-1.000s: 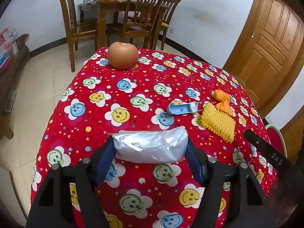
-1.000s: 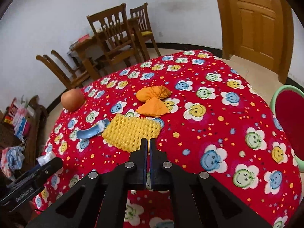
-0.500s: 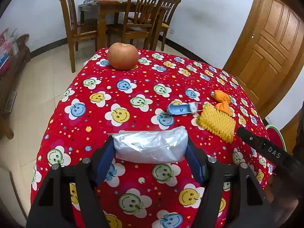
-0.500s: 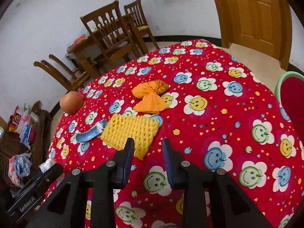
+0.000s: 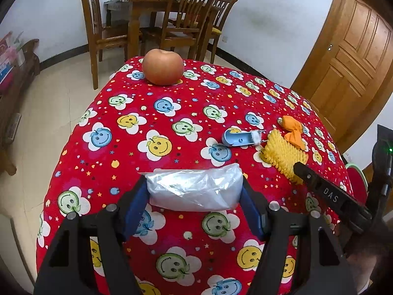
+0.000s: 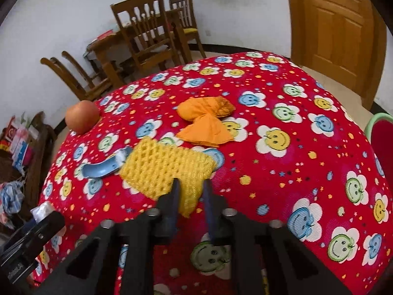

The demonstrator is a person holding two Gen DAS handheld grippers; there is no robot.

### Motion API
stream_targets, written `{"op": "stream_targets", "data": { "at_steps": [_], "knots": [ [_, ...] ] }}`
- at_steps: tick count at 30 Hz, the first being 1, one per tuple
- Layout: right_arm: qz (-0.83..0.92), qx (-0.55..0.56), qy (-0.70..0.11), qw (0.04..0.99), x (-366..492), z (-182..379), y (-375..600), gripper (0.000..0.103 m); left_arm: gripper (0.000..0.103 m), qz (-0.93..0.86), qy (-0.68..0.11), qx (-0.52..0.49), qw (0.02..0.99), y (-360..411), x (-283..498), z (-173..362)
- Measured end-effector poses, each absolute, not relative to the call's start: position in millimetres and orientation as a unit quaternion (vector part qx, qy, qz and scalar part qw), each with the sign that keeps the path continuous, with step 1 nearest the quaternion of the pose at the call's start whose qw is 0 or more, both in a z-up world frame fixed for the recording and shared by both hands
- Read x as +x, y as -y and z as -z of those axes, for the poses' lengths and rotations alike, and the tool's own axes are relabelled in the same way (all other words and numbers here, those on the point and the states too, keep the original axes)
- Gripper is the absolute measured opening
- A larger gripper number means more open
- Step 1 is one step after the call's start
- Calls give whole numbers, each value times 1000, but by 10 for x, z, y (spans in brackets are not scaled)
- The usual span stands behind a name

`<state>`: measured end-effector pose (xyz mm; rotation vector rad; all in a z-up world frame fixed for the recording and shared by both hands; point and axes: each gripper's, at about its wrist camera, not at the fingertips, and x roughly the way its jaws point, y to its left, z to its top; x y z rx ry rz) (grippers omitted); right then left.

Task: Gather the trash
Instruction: 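Grasp the yellow foam net with the right tool while the left tool holds the tissue pack, then carry the foam net with the right tool into the bucket while the left tool holds the tissue pack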

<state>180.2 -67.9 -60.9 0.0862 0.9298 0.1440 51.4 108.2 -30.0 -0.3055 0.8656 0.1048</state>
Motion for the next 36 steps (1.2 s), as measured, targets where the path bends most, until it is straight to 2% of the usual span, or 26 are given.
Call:
{"op": "stream_targets", "data": {
  "at_steps": [4,21,36],
  "knots": [
    [-79,39,-438,895,1734,560,662,8,71,-49,-416,-145,896,-1071,501,293],
    [-82,91,-369,921,1217,-31,1085,8,71,-31,-407,-139,902,-900,412,153],
    [-1,115,-310,944,760,-428,1911,8,71,-5,-400,-128,907,-660,360,14]
  ]
}}
